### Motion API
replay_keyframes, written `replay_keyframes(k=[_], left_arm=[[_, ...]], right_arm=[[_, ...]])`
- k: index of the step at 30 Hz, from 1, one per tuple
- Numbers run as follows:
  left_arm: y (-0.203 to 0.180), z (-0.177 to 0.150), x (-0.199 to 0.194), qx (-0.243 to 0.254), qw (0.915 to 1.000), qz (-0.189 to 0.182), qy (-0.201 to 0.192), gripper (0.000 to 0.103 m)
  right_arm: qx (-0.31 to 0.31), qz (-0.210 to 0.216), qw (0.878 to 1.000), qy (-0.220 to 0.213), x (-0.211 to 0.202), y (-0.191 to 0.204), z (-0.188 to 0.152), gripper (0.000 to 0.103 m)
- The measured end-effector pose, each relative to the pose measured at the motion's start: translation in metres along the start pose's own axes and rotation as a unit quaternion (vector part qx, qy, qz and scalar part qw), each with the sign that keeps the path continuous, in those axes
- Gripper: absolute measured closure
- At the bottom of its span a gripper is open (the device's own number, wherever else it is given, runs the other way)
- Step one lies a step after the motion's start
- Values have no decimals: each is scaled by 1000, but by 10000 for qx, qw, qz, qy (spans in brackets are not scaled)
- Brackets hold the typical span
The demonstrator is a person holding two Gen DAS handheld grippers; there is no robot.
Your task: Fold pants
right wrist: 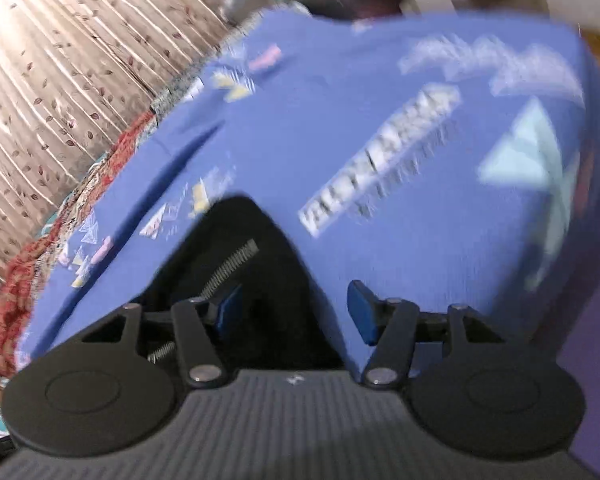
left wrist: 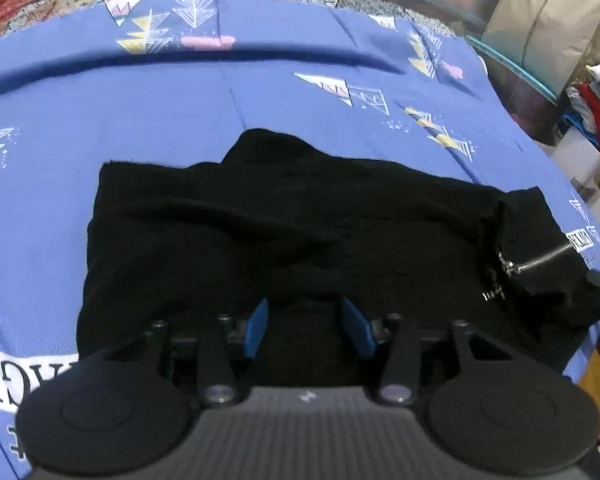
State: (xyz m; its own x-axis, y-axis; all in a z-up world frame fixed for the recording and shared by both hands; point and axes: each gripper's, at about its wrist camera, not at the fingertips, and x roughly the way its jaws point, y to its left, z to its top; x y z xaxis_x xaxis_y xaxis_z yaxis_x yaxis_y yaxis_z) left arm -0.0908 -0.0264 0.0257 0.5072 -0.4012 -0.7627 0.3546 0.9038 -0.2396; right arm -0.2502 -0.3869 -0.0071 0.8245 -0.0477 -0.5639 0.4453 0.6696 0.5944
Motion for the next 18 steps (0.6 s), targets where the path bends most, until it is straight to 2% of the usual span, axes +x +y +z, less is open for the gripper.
replay_keyframes(k=[1, 2, 3, 4, 5, 8, 10, 11, 13, 15, 18], left_arm=[[0, 5, -2, -98, 9999, -13, 97, 59], [0, 10, -7, -138, 9996, 8, 234, 59], [0, 15, -13, -177, 9994, 23, 296, 61], [-1, 22, -24, -254, 9994, -22, 228, 62], [0, 28, -34, -327, 9994, -119, 68, 61], [-14, 54, -66, -464, 9957, -661, -459, 50], [-36, 71, -73, -352, 9928, -1009, -548, 34], [-52, 80, -73, -201, 9912, -1212, -491, 27], [-82, 89, -67, 130, 9886, -1474, -288, 6], [-115, 94, -55, 515, 9859, -1590, -19, 0], [-151, 94, -25, 1053, 9819, -1538, 337, 0]], right_arm=[[38, 70, 10000, -17, 0, -3, -2, 45], [8, 77, 10000, -53, 2, -2, -4, 52], [-59, 76, 10000, 13, 5, 2, -3, 89], [-82, 207, 9995, 210, 9, 5, 0, 88], [-34, 319, 9992, 233, 4, 12, 2, 88], [-447, 760, 9961, 71, -11, 34, 7, 88], [-875, 1095, 9901, 39, -17, 57, 6, 88], [-1122, 1258, 9857, 60, -19, 70, 4, 88], [-1665, 1446, 9753, 112, -18, 91, -5, 88], [-2057, 1542, 9663, 125, -19, 108, -14, 88], [-2403, 1662, 9563, 134, -20, 120, -22, 88]])
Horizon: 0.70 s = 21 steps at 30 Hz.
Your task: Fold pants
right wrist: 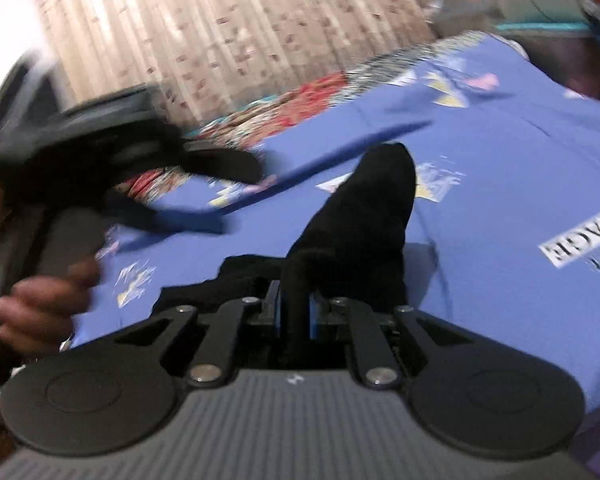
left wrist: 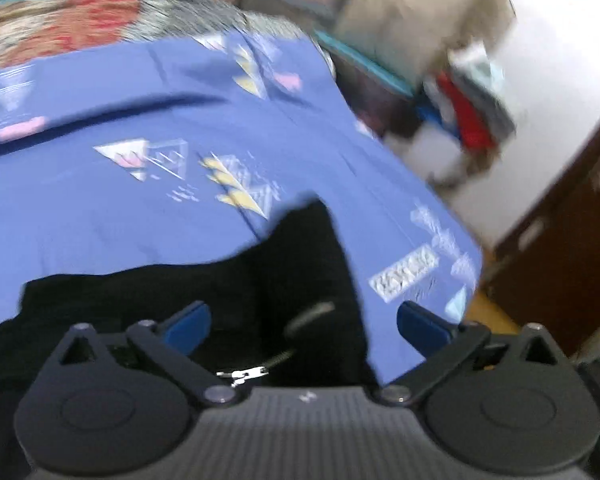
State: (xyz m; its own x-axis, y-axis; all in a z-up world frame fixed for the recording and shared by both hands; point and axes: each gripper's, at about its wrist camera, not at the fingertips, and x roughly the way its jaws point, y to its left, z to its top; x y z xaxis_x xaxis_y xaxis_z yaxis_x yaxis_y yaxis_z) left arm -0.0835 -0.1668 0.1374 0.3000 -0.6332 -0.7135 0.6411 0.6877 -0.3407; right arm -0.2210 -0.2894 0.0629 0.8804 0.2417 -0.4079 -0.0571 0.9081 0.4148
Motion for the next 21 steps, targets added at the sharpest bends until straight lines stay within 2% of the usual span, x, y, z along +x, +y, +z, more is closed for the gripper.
replay_keyframes(k=[1, 2, 3, 4, 7, 10, 14, 17, 20, 21], left_arm=[[-2, -2, 10, 3, 9998, 111, 134, 7], [-2, -2, 20, -18, 9994, 219, 266, 22], [-2, -3, 26, -16, 9989, 262, 393, 69], [2, -4, 29, -100, 9982, 351, 483, 79], [24, -13, 11, -573, 9980, 102, 243, 84], [44, -24, -21, -634, 9979, 108, -104, 85], [85, -43, -72, -919, 9940, 266, -527, 85], [121, -60, -99, -1243, 9881, 527, -737, 85], [161, -87, -112, -1803, 9784, 737, -695, 85], [171, -96, -109, -1898, 9761, 851, -634, 85]], right_arm=[[-107, 5, 9999, 13, 3, 5, 1, 88], [-207, 25, 9998, 22, 4, 8, 1, 88], [-300, 64, 9995, 32, -6, 13, -6, 88], [-371, 110, 9992, 46, -9, 16, -7, 88], [-527, 148, 9984, 107, -12, 27, -8, 88], [-494, 581, 9969, 192, -7, 36, -3, 88], [-759, 1250, 9884, 413, 18, 72, 5, 88], [-875, 1722, 9787, 692, 43, 101, 5, 88], [-1121, 2000, 9678, 1038, 72, 129, -8, 86], [-1151, 2060, 9642, 1208, 83, 135, -13, 82]])
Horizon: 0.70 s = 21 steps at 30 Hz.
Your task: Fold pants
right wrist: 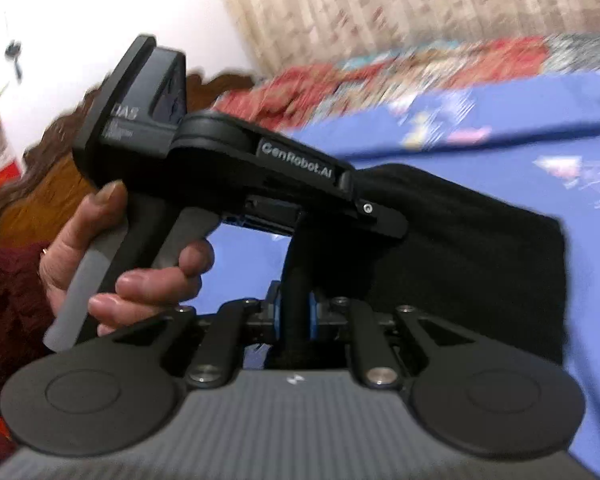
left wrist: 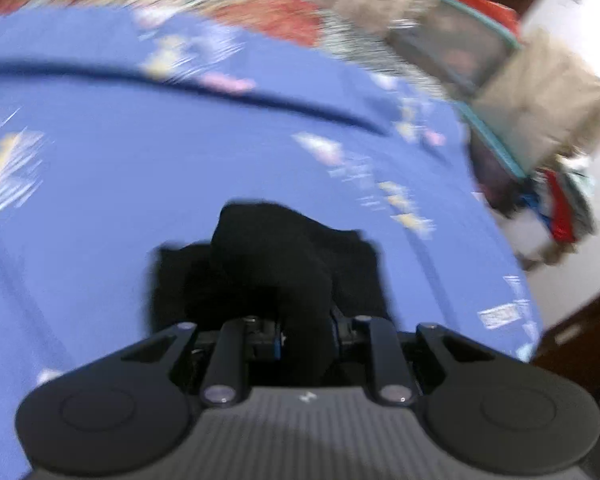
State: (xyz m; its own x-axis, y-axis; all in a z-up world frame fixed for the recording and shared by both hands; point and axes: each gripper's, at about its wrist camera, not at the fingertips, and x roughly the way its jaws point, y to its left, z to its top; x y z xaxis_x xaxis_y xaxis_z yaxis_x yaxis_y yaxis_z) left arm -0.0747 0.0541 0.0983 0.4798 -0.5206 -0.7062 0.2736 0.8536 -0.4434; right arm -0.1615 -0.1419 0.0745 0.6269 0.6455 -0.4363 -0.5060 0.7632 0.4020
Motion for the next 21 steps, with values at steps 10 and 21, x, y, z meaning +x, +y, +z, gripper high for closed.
replay_keyframes(k=[10, 21], left_arm=[[43, -42, 12, -699, 9975, -31, -50, 45], [40, -97, -18, -114, 9981, 601, 28, 50]], right_arm=[[499, -144, 9987, 0, -25, -36, 10, 62], [1221, -280, 9876, 944, -25, -57, -37, 75]])
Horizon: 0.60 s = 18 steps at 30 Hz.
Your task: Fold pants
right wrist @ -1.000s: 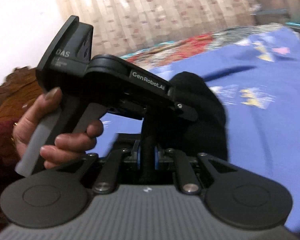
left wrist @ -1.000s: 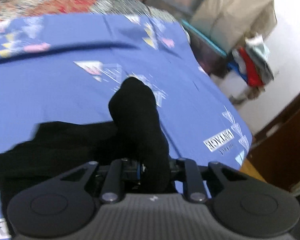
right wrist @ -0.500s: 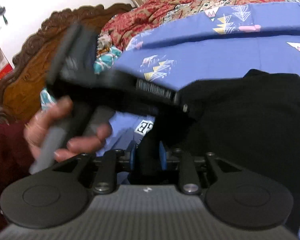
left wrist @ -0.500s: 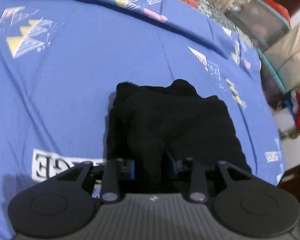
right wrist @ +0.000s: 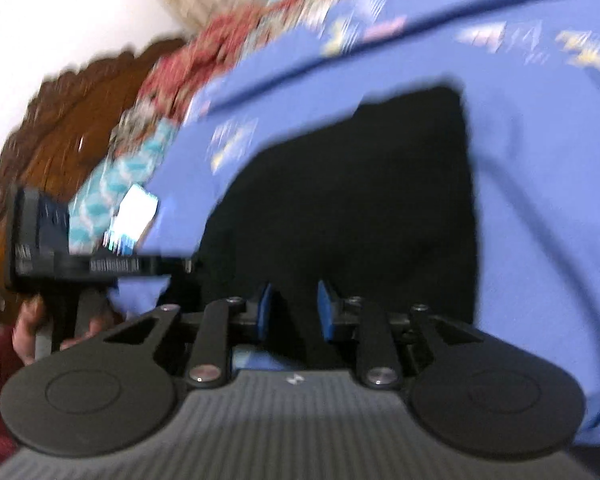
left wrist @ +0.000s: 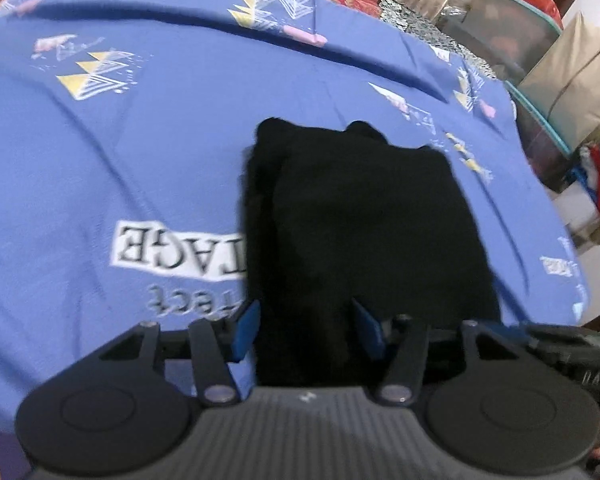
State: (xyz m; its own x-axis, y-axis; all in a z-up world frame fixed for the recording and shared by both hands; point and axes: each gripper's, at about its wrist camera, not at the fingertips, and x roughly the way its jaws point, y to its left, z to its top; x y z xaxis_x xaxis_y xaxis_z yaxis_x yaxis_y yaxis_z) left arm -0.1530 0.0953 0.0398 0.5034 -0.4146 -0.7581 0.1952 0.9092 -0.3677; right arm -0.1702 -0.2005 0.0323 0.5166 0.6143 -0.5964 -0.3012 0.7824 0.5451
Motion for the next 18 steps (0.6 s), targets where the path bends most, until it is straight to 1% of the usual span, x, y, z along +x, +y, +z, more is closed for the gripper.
replay_keyframes(k=[2, 3, 5, 6, 7, 8, 9, 10, 12, 13, 15, 18], left_arm=[[6, -3, -3, -127, 9999, 7, -9, 48], [7, -2, -5, -201, 9998, -30, -26, 48], [5, 0, -16, -200, 9996, -68, -194, 48], [3, 1, -23, -146, 9994, -70, -305, 42], [3, 3, -29, -94, 9990, -80, -438, 31], [3, 5, -34, -84, 9984, -98, -544, 23], [5, 8, -36, -107, 9980, -133, -612, 11], [8, 11, -37, -166, 9977, -183, -624, 5], [13, 17, -29, -333, 9971, -423, -529, 3], [16, 19, -22, -409, 9964, -593, -443, 0], [22, 24, -4, -594, 9953, -725, -235, 0], [30, 28, 22, -945, 9912, -919, 126, 0]], right_arm=[[-172, -22, 9990, 420, 16, 9, -4, 75], [-228, -52, 9984, 514, 19, 12, -4, 75], [-394, -30, 9987, 331, 8, 17, 1, 74], [-441, 33, 9989, 181, 0, 19, 4, 74], [-442, 91, 9990, 16, -9, 19, 7, 73], [-415, 104, 9989, -180, -20, 17, 11, 70], [-365, 63, 9986, -379, -28, 11, 13, 58], [-291, -8, 9978, -590, -37, 7, 15, 46], [-49, -163, 9951, -969, -52, -7, 19, 35], [122, -227, 9940, -1063, -54, -16, 19, 32], [568, -313, 9921, -1072, -54, -35, 21, 29], [1216, -94, 9885, -900, -43, -61, 18, 26]])
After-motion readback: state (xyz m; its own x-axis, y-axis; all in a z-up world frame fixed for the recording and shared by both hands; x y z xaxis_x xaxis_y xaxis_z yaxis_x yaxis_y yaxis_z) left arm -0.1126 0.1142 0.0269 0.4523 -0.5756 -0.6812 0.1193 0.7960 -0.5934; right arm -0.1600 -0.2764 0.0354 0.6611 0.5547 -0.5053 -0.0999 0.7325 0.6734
